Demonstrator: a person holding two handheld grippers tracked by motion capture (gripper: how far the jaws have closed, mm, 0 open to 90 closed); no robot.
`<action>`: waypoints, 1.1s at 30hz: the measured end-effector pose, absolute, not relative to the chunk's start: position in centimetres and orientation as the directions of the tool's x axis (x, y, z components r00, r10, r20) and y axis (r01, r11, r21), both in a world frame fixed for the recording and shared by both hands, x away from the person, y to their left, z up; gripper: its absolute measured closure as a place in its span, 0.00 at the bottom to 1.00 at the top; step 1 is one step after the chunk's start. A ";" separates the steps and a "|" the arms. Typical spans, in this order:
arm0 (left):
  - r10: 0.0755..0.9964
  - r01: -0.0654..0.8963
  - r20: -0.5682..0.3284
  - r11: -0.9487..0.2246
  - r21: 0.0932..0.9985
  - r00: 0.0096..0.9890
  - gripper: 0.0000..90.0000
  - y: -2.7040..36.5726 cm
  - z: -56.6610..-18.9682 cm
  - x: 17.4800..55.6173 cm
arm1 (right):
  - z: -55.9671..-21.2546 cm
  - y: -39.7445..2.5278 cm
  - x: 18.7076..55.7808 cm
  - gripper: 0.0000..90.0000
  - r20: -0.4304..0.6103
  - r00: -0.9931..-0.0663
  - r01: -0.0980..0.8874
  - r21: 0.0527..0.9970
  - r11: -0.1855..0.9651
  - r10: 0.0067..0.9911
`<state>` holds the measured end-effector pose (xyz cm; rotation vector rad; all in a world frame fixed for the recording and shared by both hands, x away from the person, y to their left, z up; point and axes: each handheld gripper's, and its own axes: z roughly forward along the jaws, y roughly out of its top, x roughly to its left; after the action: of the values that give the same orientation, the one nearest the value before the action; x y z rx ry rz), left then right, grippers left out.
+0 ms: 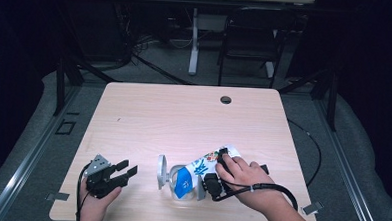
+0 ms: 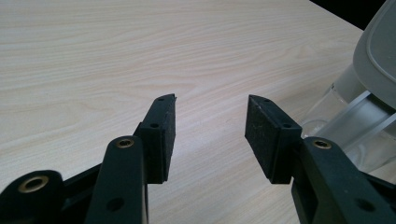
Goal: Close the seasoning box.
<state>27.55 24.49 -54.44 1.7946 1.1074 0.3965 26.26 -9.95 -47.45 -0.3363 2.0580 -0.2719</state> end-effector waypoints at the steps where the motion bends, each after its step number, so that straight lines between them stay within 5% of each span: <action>1: 0.821 0.511 -0.195 -0.133 0.849 0.536 0.59 24.5 -54.4 27.5 | -47.5 -10.0 26.3 0.58 -0.813 -0.468 -0.124 -0.329 0.936 -0.347; 33: 0.821 0.513 -0.194 -0.135 0.848 0.538 0.59 24.5 -54.3 27.5 | -47.3 -9.9 26.2 0.58 -0.809 -0.463 -0.126 -0.345 0.930 -0.363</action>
<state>27.47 24.48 -54.34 1.7977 1.1066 0.3944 26.17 -9.90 -47.34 -0.3489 2.0498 -0.2882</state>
